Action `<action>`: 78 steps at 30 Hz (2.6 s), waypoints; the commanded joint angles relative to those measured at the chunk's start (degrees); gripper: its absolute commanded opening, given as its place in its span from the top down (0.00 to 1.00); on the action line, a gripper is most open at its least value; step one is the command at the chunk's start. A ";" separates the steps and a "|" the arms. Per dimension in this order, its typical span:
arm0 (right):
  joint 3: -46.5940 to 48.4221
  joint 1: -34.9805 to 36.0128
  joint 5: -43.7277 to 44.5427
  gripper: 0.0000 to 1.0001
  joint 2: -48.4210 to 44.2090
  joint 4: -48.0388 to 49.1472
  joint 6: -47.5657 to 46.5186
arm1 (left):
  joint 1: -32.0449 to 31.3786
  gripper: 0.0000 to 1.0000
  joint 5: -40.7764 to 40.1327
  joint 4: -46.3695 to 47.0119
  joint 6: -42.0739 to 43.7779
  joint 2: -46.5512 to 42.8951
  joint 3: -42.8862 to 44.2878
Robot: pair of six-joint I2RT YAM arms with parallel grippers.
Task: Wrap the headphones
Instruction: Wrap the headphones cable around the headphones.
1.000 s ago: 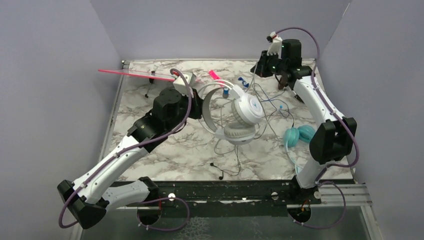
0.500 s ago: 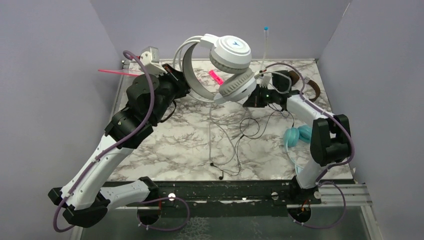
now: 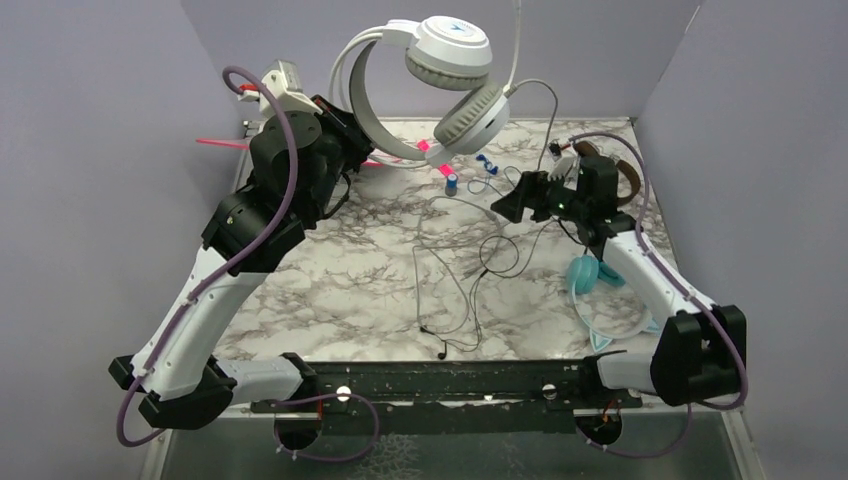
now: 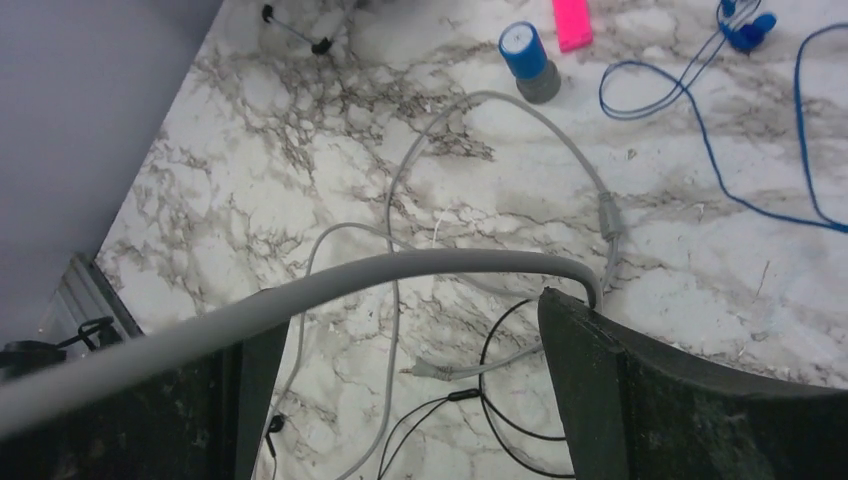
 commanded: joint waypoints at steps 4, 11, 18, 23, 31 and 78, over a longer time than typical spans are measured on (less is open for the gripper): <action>-8.18 -0.46 -0.76 0.00 -12.24 19.14 0.84 | -0.06 1.00 -6.23 -4.34 0.45 3.41 11.93; -9.47 -0.50 -9.40 0.11 -9.06 40.63 6.15 | -0.05 1.00 -4.21 -4.49 -0.84 2.90 12.49; -11.83 -0.50 -1.62 0.13 -16.12 32.65 0.87 | -0.06 1.00 -4.07 -4.94 -0.47 2.88 13.31; -12.07 -0.50 3.29 0.14 -21.47 19.64 0.08 | -0.03 1.00 -4.92 -5.20 0.30 3.81 14.62; -11.69 -0.48 11.81 0.11 -25.52 5.72 -0.85 | -0.06 1.00 -3.82 -5.49 1.37 6.19 16.19; 36.26 -0.57 1.22 0.99 4.95 -2.92 -19.58 | 0.30 1.00 40.06 6.30 23.24 -5.79 -9.56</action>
